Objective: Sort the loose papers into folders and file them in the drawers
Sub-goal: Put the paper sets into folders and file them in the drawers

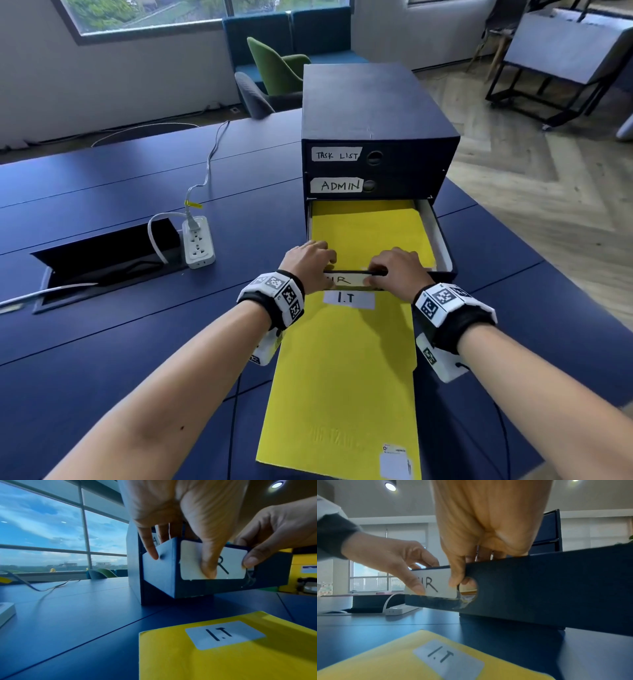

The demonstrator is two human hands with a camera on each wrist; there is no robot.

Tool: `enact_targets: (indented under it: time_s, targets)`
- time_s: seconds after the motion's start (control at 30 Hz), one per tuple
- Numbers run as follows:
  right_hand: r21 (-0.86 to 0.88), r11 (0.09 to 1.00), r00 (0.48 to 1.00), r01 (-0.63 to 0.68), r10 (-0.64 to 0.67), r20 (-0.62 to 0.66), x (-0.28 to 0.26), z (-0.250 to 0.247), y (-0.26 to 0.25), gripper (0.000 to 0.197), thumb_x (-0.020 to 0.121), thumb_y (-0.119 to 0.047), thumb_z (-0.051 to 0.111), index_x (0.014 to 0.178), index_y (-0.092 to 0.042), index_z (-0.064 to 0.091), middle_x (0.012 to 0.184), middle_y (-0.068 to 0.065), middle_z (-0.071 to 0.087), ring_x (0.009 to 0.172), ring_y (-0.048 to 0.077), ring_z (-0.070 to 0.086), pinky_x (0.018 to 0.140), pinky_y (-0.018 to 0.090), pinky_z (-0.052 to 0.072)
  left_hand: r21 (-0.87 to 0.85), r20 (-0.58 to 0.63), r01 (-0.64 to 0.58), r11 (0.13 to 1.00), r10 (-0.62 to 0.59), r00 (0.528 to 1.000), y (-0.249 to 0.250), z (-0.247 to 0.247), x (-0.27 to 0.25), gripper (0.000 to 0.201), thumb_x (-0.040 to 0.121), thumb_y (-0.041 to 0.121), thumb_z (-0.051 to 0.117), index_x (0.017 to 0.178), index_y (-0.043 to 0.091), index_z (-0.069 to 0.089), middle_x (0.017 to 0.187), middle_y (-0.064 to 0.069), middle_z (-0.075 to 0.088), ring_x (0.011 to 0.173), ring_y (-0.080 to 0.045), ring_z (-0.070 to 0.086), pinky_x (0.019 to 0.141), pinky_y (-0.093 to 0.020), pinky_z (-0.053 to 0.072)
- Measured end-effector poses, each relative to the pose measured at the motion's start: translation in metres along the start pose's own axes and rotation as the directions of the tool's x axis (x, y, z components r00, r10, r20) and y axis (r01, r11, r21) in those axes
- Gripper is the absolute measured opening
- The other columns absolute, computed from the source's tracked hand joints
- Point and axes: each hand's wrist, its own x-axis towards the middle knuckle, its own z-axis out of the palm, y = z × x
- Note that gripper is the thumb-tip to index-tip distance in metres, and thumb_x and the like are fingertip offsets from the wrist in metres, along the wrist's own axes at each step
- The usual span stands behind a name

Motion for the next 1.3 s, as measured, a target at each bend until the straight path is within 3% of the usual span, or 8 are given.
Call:
enact_targets:
  time_s: [0.17,0.33,0.47,0.57,0.7,1.03,1.17,1.3]
  targets:
    - [-0.127,0.992,0.979,-0.025,-0.002,-0.205,0.027,-0.007,0.002,0.023,0.085,-0.034,0.063,0.089,-0.012,0.064,0.098,0.004,0.052,0.103,0.025,0.042,0.081,0.035,0.027,-0.208,-0.262,0.069,0.976,-0.124,0.957,-0.020,-0.004,0.019,0.062,0.078,0.045,0.068,0.128,0.014,0.049,0.127,-0.002,0.046,0.120,-0.017,0.042,0.095,-0.033,0.041]
    - [-0.096,0.988,0.947,-0.120,0.085,-0.310,0.053,-0.011,0.003,0.026,0.086,-0.029,0.063,0.093,-0.009,0.049,0.093,0.010,0.062,0.087,0.033,0.056,0.070,0.034,0.034,-0.618,-0.439,0.008,0.786,-0.353,0.826,-0.039,-0.029,0.058,0.086,0.073,0.042,0.073,0.137,0.004,0.031,0.131,-0.015,0.036,0.121,-0.029,0.042,0.100,-0.046,0.042]
    - [-0.020,0.982,0.924,-0.189,0.171,-0.343,0.073,-0.008,0.004,0.026,0.090,-0.033,0.058,0.092,-0.010,0.046,0.086,0.014,0.065,0.083,0.035,0.060,0.063,0.032,0.038,-0.616,-0.588,-0.125,0.778,-0.349,0.729,-0.047,-0.054,0.083,0.107,0.064,0.054,0.069,0.146,0.011,0.016,0.149,-0.018,0.015,0.139,-0.028,0.016,0.111,-0.046,0.019]
    - [0.047,0.973,0.910,-0.228,0.230,-0.344,0.088,-0.002,0.005,0.028,0.092,-0.037,0.055,0.087,-0.009,0.052,0.085,0.018,0.064,0.084,0.036,0.060,0.063,0.031,0.035,-0.561,-0.641,-0.171,0.810,-0.294,0.709,-0.050,-0.064,0.100,0.095,0.067,0.057,0.067,0.143,0.014,0.030,0.154,-0.015,0.011,0.141,-0.026,0.016,0.113,-0.046,0.019]
    - [0.246,0.925,0.871,-0.290,0.361,-0.334,0.107,0.005,0.006,0.034,0.092,-0.036,0.056,0.092,-0.003,0.064,0.090,0.022,0.066,0.091,0.040,0.058,0.066,0.033,0.037,-0.631,-0.611,-0.163,0.759,-0.356,0.708,-0.049,-0.059,0.112,0.061,0.078,0.029,0.072,0.131,0.013,0.046,0.149,-0.005,0.032,0.132,-0.017,0.037,0.099,-0.016,0.027]
    - [0.544,0.798,0.850,-0.261,0.457,-0.263,0.128,0.008,0.015,0.022,0.094,-0.016,0.052,0.103,-0.004,0.068,0.102,0.020,0.067,0.102,0.037,0.055,0.078,0.028,0.037,-0.635,-0.651,-0.199,0.746,-0.379,0.657,-0.048,-0.053,0.118,0.060,0.077,0.025,0.073,0.129,0.012,0.046,0.145,-0.005,0.036,0.124,-0.009,0.041,0.086,0.009,0.022]
    - [0.724,0.614,0.780,-0.315,0.602,-0.171,0.124,0.012,0.019,0.023,0.092,-0.011,0.050,0.104,-0.005,0.068,0.105,0.016,0.067,0.109,0.032,0.050,0.070,0.017,0.029,-0.675,-0.609,-0.184,0.714,-0.399,0.685,-0.042,-0.054,0.117,0.067,0.075,0.020,0.075,0.132,0.012,0.040,0.142,-0.005,0.038,0.126,-0.014,0.041,0.094,-0.007,0.031]
    - [0.898,0.240,0.639,-0.367,0.767,0.056,0.135,0.022,0.025,0.011,0.086,-0.017,0.058,0.083,-0.011,0.067,0.093,0.012,0.068,0.093,0.028,0.060,0.083,0.030,0.049,-0.754,-0.524,-0.142,0.641,-0.458,0.718,-0.036,-0.043,0.113,0.089,0.070,0.016,0.077,0.141,0.018,0.023,0.136,-0.002,0.049,0.118,-0.018,0.053,0.097,-0.032,0.044]
